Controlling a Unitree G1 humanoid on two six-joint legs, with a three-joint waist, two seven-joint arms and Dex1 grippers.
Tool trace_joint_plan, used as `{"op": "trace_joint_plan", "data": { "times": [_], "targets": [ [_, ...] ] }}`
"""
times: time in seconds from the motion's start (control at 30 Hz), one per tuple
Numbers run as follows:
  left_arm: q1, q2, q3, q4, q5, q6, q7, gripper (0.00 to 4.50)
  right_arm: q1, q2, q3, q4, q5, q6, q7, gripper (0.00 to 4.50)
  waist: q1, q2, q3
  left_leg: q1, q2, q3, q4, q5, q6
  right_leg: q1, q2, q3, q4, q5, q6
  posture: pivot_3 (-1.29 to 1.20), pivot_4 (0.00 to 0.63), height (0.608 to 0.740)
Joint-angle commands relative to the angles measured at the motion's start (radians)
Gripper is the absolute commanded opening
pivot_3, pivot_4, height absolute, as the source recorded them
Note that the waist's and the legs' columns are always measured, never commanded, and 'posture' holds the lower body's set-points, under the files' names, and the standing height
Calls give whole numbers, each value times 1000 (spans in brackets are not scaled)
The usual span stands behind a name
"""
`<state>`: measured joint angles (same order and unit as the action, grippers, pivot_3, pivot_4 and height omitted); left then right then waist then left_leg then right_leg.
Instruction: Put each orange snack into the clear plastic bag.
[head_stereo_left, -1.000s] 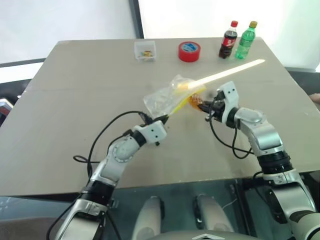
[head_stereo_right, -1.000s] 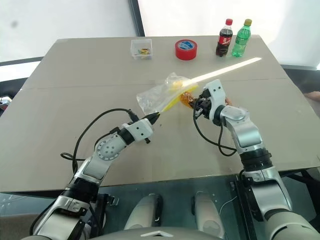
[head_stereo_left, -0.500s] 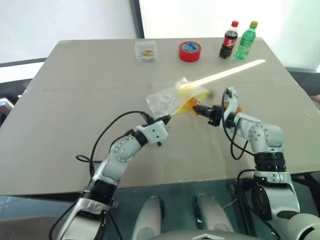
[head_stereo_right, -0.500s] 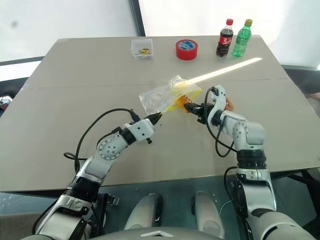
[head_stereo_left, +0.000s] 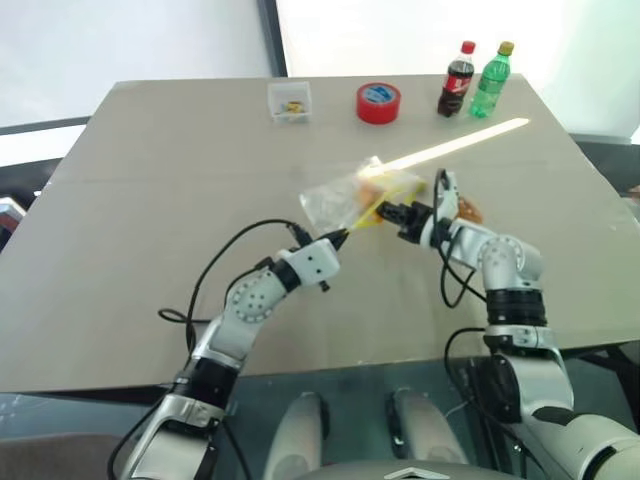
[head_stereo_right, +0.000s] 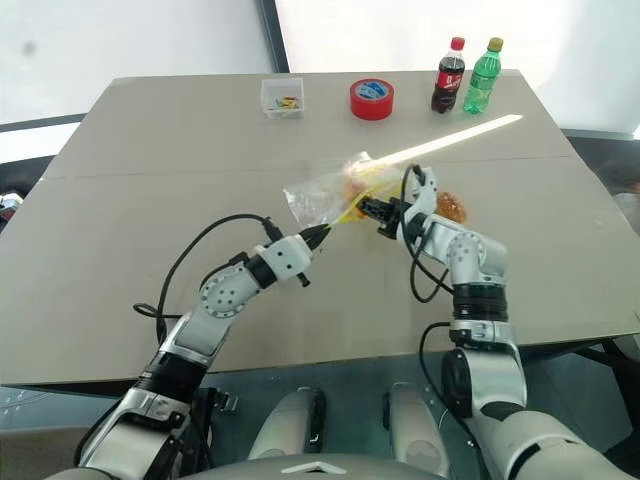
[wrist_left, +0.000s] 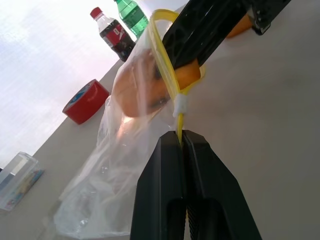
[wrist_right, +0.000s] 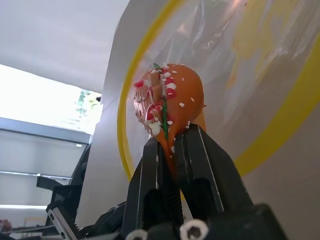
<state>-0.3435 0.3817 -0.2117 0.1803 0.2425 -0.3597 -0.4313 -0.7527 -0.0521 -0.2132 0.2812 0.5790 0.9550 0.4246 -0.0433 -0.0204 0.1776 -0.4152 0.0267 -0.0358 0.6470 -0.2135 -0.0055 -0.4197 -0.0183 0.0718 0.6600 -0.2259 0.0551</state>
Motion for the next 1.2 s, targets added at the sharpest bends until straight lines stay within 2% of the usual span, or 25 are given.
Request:
{"op": "trace_joint_plan", "data": {
  "times": [0.03, 0.27, 0.53, 0.77, 1.07, 1.2],
  "targets": [
    [-15, -14, -14, -15, -7, -25, 2, 0, -37, 7, 20, 9, -8, -35, 0, 70, 2, 0, 0, 0, 0, 0, 0, 0, 0, 0, 0, 0, 0, 0, 0, 0, 150, 740],
    [-15, -31, -25, -31, -9, -21, -2, 0, -97, 12, 38, 117, -45, -107, 13, 70, 0, 0, 0, 0, 0, 0, 0, 0, 0, 0, 0, 0, 0, 0, 0, 0, 150, 740],
    [-13, -32, -21, -27, -7, -18, 5, 0, -65, -10, 141, 77, -62, -88, 128, 70, 0, 0, 0, 0, 0, 0, 0, 0, 0, 0, 0, 0, 0, 0, 0, 0, 150, 740],
    [-18, -40, -21, -25, -5, -13, 12, 0, -51, -22, 146, 76, -101, -123, 89, 2883, 1, 0, 0, 0, 0, 0, 0, 0, 0, 0, 0, 0, 0, 0, 0, 0, 150, 740],
    [-9, -58, -8, -29, -1, 19, 36, 0, 19, -133, 128, -12, -127, -137, 91, 2883, 4, 0, 0, -1, 0, 0, -1, 0, 0, 0, 0, 0, -1, 0, 0, 0, 150, 740],
    [-13, -64, -9, -24, 6, 30, 46, 0, 93, -233, 177, -126, -159, -148, 136, 2883, 3, 0, 0, -1, 0, 0, -1, 0, 0, 0, 0, 0, -1, 0, 0, 0, 150, 740]
  ]
}}
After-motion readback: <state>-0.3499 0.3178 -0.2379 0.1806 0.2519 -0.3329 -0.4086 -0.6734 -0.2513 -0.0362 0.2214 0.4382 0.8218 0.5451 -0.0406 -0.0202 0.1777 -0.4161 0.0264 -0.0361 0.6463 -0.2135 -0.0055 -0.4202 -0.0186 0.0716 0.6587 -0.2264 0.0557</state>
